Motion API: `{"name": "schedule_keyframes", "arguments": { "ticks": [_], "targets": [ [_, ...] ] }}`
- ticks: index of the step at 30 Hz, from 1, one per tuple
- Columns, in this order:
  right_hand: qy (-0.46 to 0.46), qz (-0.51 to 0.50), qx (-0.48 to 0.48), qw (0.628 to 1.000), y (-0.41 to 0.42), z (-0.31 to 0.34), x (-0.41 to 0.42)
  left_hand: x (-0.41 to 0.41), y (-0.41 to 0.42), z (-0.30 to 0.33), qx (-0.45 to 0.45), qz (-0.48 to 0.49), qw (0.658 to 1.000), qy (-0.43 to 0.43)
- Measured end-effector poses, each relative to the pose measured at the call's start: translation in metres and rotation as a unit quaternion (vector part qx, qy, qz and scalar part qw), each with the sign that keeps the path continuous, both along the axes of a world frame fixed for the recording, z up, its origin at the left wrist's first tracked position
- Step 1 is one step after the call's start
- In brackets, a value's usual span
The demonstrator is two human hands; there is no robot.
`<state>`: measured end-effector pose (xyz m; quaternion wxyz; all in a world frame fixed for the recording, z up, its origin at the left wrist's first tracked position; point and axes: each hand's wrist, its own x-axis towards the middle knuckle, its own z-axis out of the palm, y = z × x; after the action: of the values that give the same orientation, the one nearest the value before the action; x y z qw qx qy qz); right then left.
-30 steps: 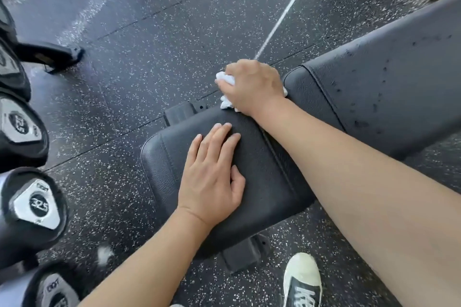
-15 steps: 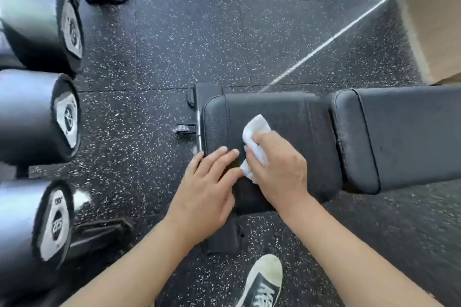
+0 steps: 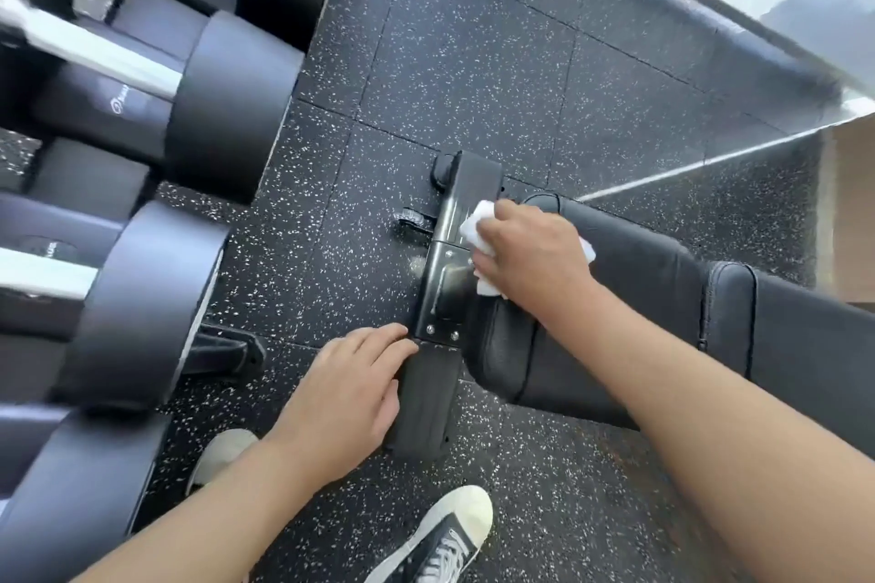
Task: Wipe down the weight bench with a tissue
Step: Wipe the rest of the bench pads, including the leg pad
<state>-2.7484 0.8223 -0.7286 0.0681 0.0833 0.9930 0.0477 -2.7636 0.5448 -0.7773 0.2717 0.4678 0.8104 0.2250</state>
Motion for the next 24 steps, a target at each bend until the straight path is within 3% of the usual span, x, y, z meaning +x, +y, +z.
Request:
{"name": "schedule_keyframes", "arguments": {
  "ticks": [2, 4, 8, 10, 13, 17, 20, 22, 24],
  "targets": [
    [-0.08, -0.059, 0.047, 0.994, 0.014, 0.003, -0.038, -0.003, -0.002, 0.004, -0.001, 0.014, 1.0, -0.006],
    [-0.169, -0.054, 0.082, 0.981, 0.01, 0.002, -0.061, -0.009, -0.002, 0.007, 0.002, 0.023, 1.0, -0.005],
    [-0.329, 0.067, 0.023, 0.942, -0.051, -0.003, -0.026, -0.025, -0.001, 0.013, -0.002, 0.031, 0.999, 0.006],
    [-0.358, 0.143, -0.018, 0.923, -0.074, 0.001, 0.022, -0.031, 0.001, 0.017, 0.004, 0.036, 0.999, 0.005],
    [-0.216, 0.214, -0.062, 0.951, -0.055, 0.012, 0.072, -0.029, 0.008, 0.022, 0.019, 0.028, 0.999, 0.004],
    [0.008, 0.162, -0.073, 0.984, 0.002, 0.015, 0.077, -0.018, 0.029, 0.026, 0.031, 0.013, 0.999, 0.003],
    [0.103, -0.014, -0.022, 0.994, 0.052, 0.008, 0.068, -0.012, 0.05, 0.028, 0.046, -0.004, 0.999, 0.017],
    [0.115, -0.201, -0.042, 0.972, 0.084, 0.004, 0.074, -0.009, 0.066, 0.03, 0.062, -0.022, 0.997, 0.033],
    [0.123, -0.322, -0.059, 0.937, 0.1, -0.002, 0.093, -0.007, 0.085, 0.032, 0.079, -0.051, 0.994, 0.056]
  ]
}}
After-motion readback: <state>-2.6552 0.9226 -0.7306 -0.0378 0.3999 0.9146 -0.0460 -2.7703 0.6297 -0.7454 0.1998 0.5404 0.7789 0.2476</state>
